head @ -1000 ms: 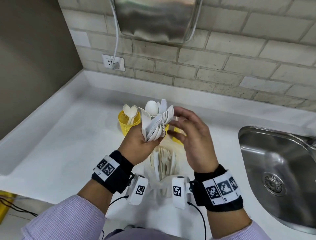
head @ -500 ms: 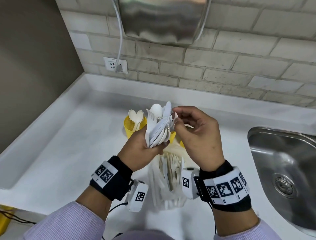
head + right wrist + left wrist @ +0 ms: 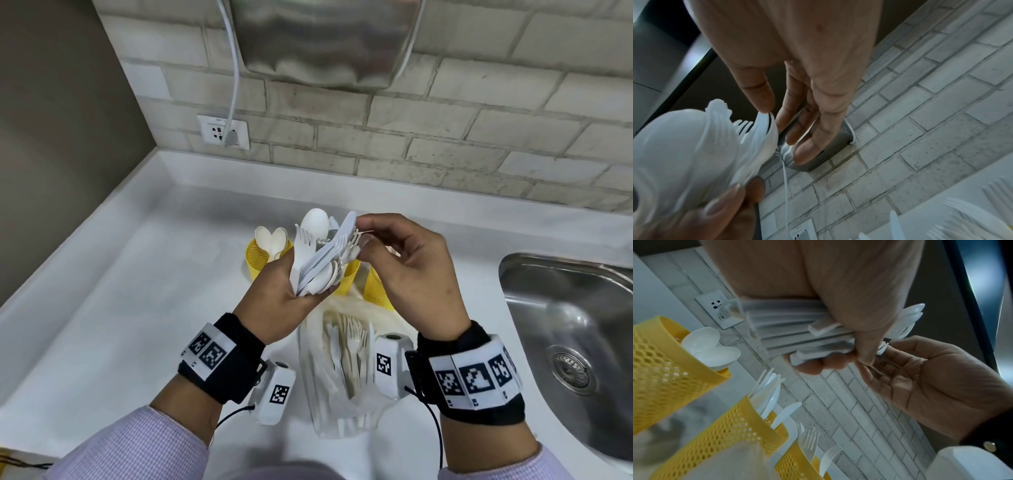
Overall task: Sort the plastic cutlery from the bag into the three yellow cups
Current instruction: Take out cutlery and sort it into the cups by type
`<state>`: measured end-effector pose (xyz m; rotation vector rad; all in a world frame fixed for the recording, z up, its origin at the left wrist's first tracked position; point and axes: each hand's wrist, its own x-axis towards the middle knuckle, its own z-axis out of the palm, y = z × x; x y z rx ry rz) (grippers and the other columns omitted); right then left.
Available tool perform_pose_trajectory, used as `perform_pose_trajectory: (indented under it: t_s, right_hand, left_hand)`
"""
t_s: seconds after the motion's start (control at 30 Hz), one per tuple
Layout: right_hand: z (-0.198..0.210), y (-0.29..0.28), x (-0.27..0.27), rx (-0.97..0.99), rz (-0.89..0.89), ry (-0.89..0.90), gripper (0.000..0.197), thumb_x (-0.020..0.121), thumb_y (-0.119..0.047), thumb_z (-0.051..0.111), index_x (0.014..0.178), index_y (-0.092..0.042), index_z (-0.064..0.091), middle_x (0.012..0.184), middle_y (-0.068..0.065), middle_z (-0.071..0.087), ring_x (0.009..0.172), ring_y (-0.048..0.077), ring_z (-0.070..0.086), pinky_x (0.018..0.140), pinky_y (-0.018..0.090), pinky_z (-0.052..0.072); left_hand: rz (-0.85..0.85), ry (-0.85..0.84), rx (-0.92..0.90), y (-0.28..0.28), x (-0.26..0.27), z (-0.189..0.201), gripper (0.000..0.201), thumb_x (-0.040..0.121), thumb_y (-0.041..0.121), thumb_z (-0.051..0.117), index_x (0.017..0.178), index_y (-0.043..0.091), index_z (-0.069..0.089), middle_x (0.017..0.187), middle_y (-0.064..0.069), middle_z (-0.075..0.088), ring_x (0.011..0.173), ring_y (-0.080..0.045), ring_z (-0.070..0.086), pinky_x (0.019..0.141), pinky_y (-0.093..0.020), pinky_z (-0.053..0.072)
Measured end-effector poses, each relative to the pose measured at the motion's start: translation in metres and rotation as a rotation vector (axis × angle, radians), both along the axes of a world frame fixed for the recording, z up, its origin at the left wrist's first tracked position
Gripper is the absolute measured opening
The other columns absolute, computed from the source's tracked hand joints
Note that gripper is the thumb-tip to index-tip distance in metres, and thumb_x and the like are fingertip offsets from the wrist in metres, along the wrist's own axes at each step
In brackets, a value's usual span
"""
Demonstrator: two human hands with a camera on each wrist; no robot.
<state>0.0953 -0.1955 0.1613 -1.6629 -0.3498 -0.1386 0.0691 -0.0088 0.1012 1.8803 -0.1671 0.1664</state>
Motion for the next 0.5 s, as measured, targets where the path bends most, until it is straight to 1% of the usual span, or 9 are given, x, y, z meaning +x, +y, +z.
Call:
perform_pose_trajectory:
  t_s: [0.03, 0.07, 0.13, 0.2, 0.23, 0.33, 0.4, 0.43, 0.5]
  right_hand:
    - [0.001, -0.001, 0.001, -0.016, 0.007, -0.01, 0.024, 0.094, 0.003, 0.066, 0.102, -0.018, 0.075, 0.106, 0.003, 0.076, 0.094, 0.015, 0.072, 0.079, 0.022, 0.057]
    - [0.002, -0.002, 0.002, -0.027, 0.013, -0.019, 0.024, 0.094, 0.003, 0.066, 0.102, -0.018, 0.075, 0.108, 0.005, 0.075, 0.093, 0.013, 0.071, 0.078, 0.018, 0.055]
    - [0.003, -0.003, 0.004, -0.045, 0.017, -0.035, 0.021, 0.093, 0.002, 0.067, 0.104, -0.014, 0.074, 0.109, 0.009, 0.073, 0.091, 0.013, 0.07, 0.076, 0.016, 0.053]
    - [0.004, -0.003, 0.006, -0.07, 0.019, -0.055, 0.016, 0.093, 0.0, 0.07, 0.102, -0.013, 0.074, 0.107, 0.009, 0.072, 0.089, 0.012, 0.07, 0.075, 0.016, 0.053]
    - [0.004, -0.003, 0.007, -0.082, 0.019, -0.068, 0.014, 0.092, -0.001, 0.071, 0.099, -0.013, 0.074, 0.106, 0.008, 0.071, 0.088, 0.012, 0.069, 0.075, 0.016, 0.053]
    - [0.005, -0.003, 0.01, -0.109, 0.015, -0.088, 0.011, 0.092, -0.006, 0.074, 0.093, -0.016, 0.074, 0.101, 0.0, 0.07, 0.089, 0.013, 0.07, 0.075, 0.024, 0.057]
    - [0.006, -0.001, 0.011, -0.109, 0.011, -0.097, 0.011, 0.092, -0.006, 0.073, 0.092, -0.017, 0.074, 0.099, -0.003, 0.069, 0.089, 0.013, 0.07, 0.075, 0.026, 0.058]
    - [0.007, 0.0, 0.011, -0.099, 0.009, -0.107, 0.011, 0.092, -0.006, 0.073, 0.092, -0.017, 0.073, 0.098, -0.002, 0.069, 0.088, 0.012, 0.07, 0.074, 0.024, 0.057]
    - [0.009, 0.003, 0.01, -0.055, 0.001, -0.12, 0.012, 0.093, -0.003, 0.071, 0.092, -0.015, 0.072, 0.096, 0.004, 0.07, 0.083, 0.011, 0.068, 0.072, 0.019, 0.054]
  left_hand:
    - [-0.007, -0.004, 0.006, 0.0, 0.001, -0.001, 0.038, 0.082, 0.045, 0.074, 0.105, 0.017, 0.065, 0.086, 0.018, 0.068, 0.082, -0.004, 0.066, 0.076, -0.028, 0.052]
    - [-0.009, -0.005, 0.016, -0.001, 0.003, -0.002, 0.034, 0.084, 0.041, 0.077, 0.105, 0.017, 0.066, 0.084, 0.02, 0.068, 0.08, -0.002, 0.065, 0.075, -0.025, 0.049]
    - [-0.021, 0.0, 0.035, -0.002, 0.005, -0.004, 0.023, 0.088, 0.028, 0.078, 0.103, 0.016, 0.065, 0.082, 0.026, 0.068, 0.077, 0.004, 0.064, 0.074, -0.017, 0.046]
    - [-0.033, 0.002, 0.042, -0.002, 0.005, -0.004, 0.019, 0.088, 0.022, 0.077, 0.102, 0.018, 0.064, 0.08, 0.031, 0.067, 0.075, 0.008, 0.064, 0.072, -0.01, 0.044]
    - [-0.045, 0.002, 0.031, -0.003, 0.004, -0.003, 0.02, 0.088, 0.023, 0.078, 0.103, 0.018, 0.064, 0.082, 0.031, 0.067, 0.077, 0.008, 0.065, 0.072, -0.009, 0.045]
    - [-0.055, 0.011, -0.01, -0.004, 0.003, 0.0, 0.037, 0.082, 0.038, 0.075, 0.111, 0.018, 0.065, 0.092, 0.026, 0.071, 0.093, -0.001, 0.07, 0.077, -0.016, 0.051]
    - [-0.05, 0.02, 0.005, -0.003, 0.003, -0.001, 0.031, 0.085, 0.032, 0.077, 0.111, 0.019, 0.065, 0.09, 0.028, 0.07, 0.088, 0.002, 0.068, 0.076, -0.015, 0.049]
    - [-0.046, 0.025, 0.017, -0.003, 0.004, -0.002, 0.028, 0.086, 0.028, 0.078, 0.109, 0.018, 0.066, 0.087, 0.029, 0.07, 0.084, 0.004, 0.067, 0.075, -0.014, 0.047]
    - [-0.028, 0.025, 0.025, -0.001, 0.004, -0.002, 0.027, 0.087, 0.026, 0.078, 0.109, 0.017, 0.066, 0.085, 0.029, 0.069, 0.081, 0.004, 0.066, 0.075, -0.016, 0.047]
